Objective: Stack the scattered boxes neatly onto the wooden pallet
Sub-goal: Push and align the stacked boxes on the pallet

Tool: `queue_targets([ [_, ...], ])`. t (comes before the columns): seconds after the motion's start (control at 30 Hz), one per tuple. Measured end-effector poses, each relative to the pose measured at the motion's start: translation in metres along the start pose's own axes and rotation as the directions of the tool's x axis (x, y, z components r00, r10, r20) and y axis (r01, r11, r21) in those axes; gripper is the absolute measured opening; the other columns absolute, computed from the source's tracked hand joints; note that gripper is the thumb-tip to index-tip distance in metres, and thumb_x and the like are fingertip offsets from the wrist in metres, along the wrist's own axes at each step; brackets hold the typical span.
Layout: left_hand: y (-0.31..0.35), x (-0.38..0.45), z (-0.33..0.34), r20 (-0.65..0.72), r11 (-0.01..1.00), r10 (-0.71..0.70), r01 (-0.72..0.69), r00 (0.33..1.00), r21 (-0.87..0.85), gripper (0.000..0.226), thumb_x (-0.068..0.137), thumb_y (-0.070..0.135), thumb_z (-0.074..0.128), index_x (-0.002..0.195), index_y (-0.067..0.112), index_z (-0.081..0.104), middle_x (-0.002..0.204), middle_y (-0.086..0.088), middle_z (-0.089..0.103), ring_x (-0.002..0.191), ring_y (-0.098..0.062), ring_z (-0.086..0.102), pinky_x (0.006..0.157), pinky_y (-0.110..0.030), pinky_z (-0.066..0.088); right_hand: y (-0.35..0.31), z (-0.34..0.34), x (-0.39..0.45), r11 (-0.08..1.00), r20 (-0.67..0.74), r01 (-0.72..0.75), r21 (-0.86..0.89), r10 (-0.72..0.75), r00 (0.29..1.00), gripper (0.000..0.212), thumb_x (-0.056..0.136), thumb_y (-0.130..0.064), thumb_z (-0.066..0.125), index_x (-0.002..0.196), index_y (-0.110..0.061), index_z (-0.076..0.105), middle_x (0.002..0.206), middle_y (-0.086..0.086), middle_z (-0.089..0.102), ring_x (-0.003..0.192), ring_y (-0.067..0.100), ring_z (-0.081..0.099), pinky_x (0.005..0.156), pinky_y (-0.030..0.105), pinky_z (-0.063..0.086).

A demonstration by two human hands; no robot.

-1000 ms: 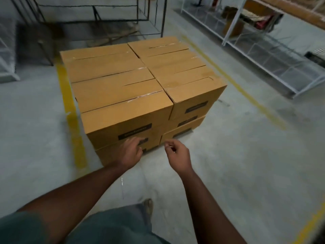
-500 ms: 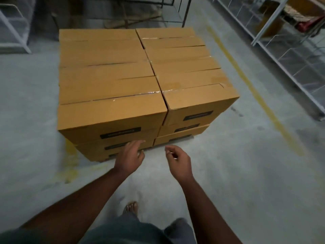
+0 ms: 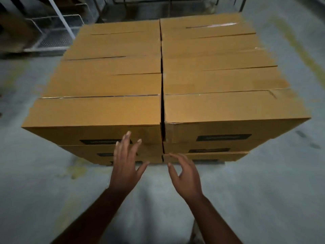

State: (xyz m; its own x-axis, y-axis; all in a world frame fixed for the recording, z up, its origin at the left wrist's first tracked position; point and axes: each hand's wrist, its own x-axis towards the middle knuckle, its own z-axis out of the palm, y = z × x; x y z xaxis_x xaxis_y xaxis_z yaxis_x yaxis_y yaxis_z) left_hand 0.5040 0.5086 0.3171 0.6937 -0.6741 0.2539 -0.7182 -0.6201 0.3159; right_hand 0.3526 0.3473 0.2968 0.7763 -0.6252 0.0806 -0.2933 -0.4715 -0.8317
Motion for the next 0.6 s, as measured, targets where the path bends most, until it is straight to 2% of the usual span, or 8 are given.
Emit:
queue_targets([
  [0.1,-0.005,0.025,0.040,-0.196,0.987,0.161,-0.155,0.967,0.045,0.086,0.090,0.061,0.061,0.159,0.021,0.030,0.173,-0.013,0.010,0.159,-0.033,0.010,0.128,-0.050,0.003,0.048,0.008,0.027,0.964,-0.158,0.250,-0.089,-0.261,0.952,0.035,0.100,-0.022,0.066,0.135,-0.027,0.065,0.142,-0.017,0.058,0.134,0.010,0.053,0.113,0.025,0.040],
  [0.17,-0.010,0.047,0.058,-0.279,0.978,0.208,-0.198,0.937,0.066,0.096,0.087,0.071,0.059,0.163,0.026,0.021,0.172,-0.012,0.012,0.159,-0.035,0.011,0.129,-0.050,-0.001,0.066,0.023,0.053,0.916,-0.182,0.367,-0.162,-0.393,0.901,0.044,0.098,-0.022,0.064,0.139,-0.035,0.058,0.152,-0.022,0.046,0.144,0.007,0.041,0.117,0.032,0.039],
  [0.23,-0.016,0.065,0.079,-0.311,0.970,0.226,-0.184,0.923,0.157,0.110,0.079,0.075,0.065,0.164,0.029,0.013,0.173,-0.009,0.011,0.160,-0.032,0.007,0.128,-0.049,-0.005,0.079,0.040,0.072,0.878,-0.225,0.407,-0.252,-0.463,0.858,0.052,0.093,-0.020,0.067,0.142,-0.033,0.057,0.158,-0.013,0.045,0.150,0.015,0.036,0.115,0.048,0.044],
  [0.3,-0.020,0.073,0.097,-0.332,0.961,0.227,-0.157,0.915,0.227,0.114,0.072,0.076,0.059,0.164,0.028,0.014,0.173,-0.007,0.010,0.160,-0.028,0.003,0.127,-0.050,-0.009,0.083,0.053,0.089,0.838,-0.320,0.443,-0.319,-0.535,0.782,0.055,0.091,-0.018,0.069,0.145,-0.029,0.058,0.160,-0.004,0.045,0.153,0.021,0.034,0.113,0.055,0.044],
  [0.4,-0.029,0.080,0.110,-0.385,0.944,0.273,-0.168,0.882,0.285,0.108,0.075,0.071,0.060,0.163,0.022,0.020,0.172,-0.006,0.017,0.160,-0.025,0.006,0.127,-0.054,-0.006,0.080,0.061,0.108,0.749,-0.434,0.508,-0.425,-0.661,0.612,0.062,0.093,-0.023,0.072,0.150,-0.028,0.049,0.163,0.002,0.040,0.156,0.026,0.026,0.118,0.059,0.032],
  [0.43,-0.030,0.081,0.112,-0.413,0.939,0.295,-0.182,0.862,0.292,0.108,0.076,0.067,0.066,0.163,0.020,0.021,0.170,-0.006,0.021,0.160,-0.026,0.009,0.127,-0.056,-0.004,0.077,0.057,0.113,0.736,-0.446,0.494,-0.463,-0.675,0.588,0.066,0.093,-0.030,0.071,0.153,-0.030,0.044,0.165,0.002,0.035,0.158,0.027,0.021,0.122,0.060,0.025],
  [0.53,-0.032,0.087,0.115,-0.474,0.925,0.334,-0.187,0.815,0.330,0.110,0.074,0.053,0.081,0.162,0.018,0.024,0.163,-0.008,0.032,0.155,-0.028,0.022,0.127,-0.058,0.003,0.070,0.041,0.128,0.706,-0.354,0.328,-0.628,-0.634,0.687,0.079,0.088,-0.052,0.068,0.158,-0.036,0.034,0.170,-0.001,0.026,0.161,0.030,0.006,0.126,0.064,0.002],
  [0.6,-0.032,0.090,0.116,-0.498,0.920,0.351,-0.191,0.793,0.343,0.111,0.072,0.052,0.083,0.161,0.017,0.026,0.160,-0.010,0.035,0.152,-0.030,0.026,0.127,-0.058,0.005,0.068,0.038,0.135,0.694,-0.313,0.284,-0.661,-0.599,0.737,0.081,0.086,-0.050,0.076,0.155,-0.037,0.037,0.165,-0.006,0.036,0.160,0.029,0.013,0.124,0.068,0.000],
])
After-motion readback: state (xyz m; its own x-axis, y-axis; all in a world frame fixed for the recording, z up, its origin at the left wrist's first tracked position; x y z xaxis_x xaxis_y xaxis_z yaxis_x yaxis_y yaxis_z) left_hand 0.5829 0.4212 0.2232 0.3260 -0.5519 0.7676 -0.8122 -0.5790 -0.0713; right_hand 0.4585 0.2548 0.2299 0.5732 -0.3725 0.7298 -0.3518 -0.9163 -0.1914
